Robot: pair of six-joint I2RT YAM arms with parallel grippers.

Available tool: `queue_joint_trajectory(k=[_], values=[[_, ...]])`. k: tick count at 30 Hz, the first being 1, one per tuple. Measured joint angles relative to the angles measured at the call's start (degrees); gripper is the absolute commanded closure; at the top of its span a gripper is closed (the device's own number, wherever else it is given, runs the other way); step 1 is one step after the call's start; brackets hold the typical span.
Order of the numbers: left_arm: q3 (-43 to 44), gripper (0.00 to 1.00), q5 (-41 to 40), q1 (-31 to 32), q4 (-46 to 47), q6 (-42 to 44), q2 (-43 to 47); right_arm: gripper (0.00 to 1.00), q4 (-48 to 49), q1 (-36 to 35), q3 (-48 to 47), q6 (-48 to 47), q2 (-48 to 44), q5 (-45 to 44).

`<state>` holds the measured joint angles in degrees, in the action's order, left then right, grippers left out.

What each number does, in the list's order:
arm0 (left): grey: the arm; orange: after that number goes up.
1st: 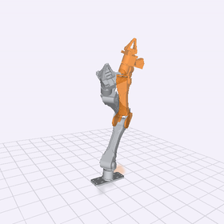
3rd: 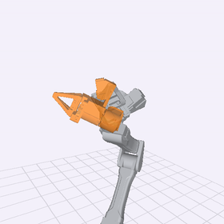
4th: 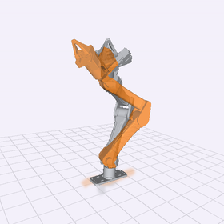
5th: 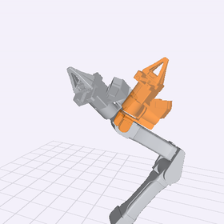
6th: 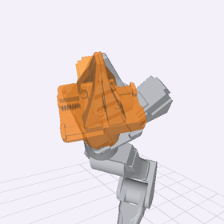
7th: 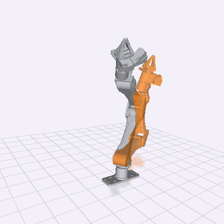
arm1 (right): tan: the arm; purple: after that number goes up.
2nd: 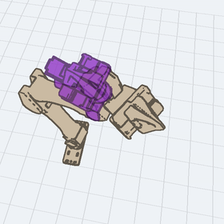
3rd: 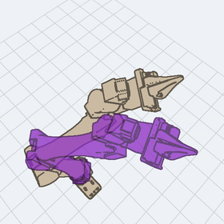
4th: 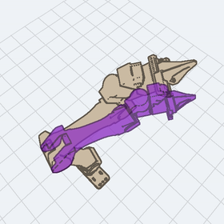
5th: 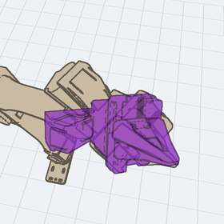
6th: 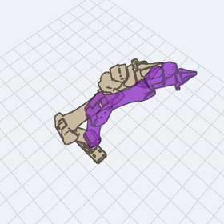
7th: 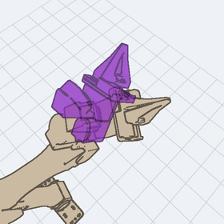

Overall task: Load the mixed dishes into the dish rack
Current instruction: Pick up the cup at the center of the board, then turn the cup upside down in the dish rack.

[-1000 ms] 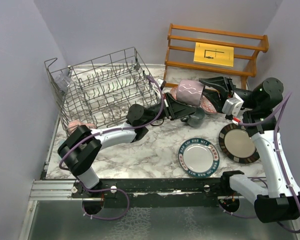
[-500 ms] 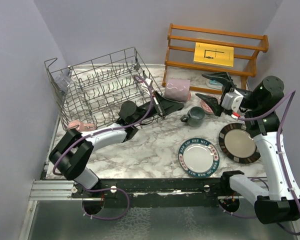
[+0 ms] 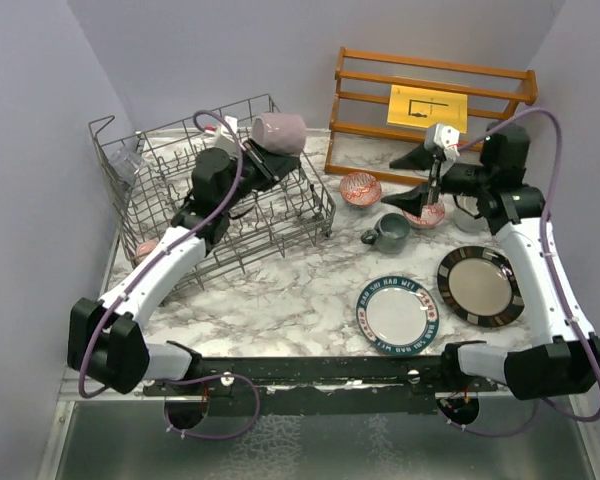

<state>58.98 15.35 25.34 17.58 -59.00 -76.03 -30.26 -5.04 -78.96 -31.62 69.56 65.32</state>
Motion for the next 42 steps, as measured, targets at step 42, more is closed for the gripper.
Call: queue_joint_trajectory(k=[42], values=[[31.71,1.0,-39.65,-32.85,-54.9,1.64,-27.04,0.25,15.72,0.0,28.52,17.14,-10.49,0.0]])
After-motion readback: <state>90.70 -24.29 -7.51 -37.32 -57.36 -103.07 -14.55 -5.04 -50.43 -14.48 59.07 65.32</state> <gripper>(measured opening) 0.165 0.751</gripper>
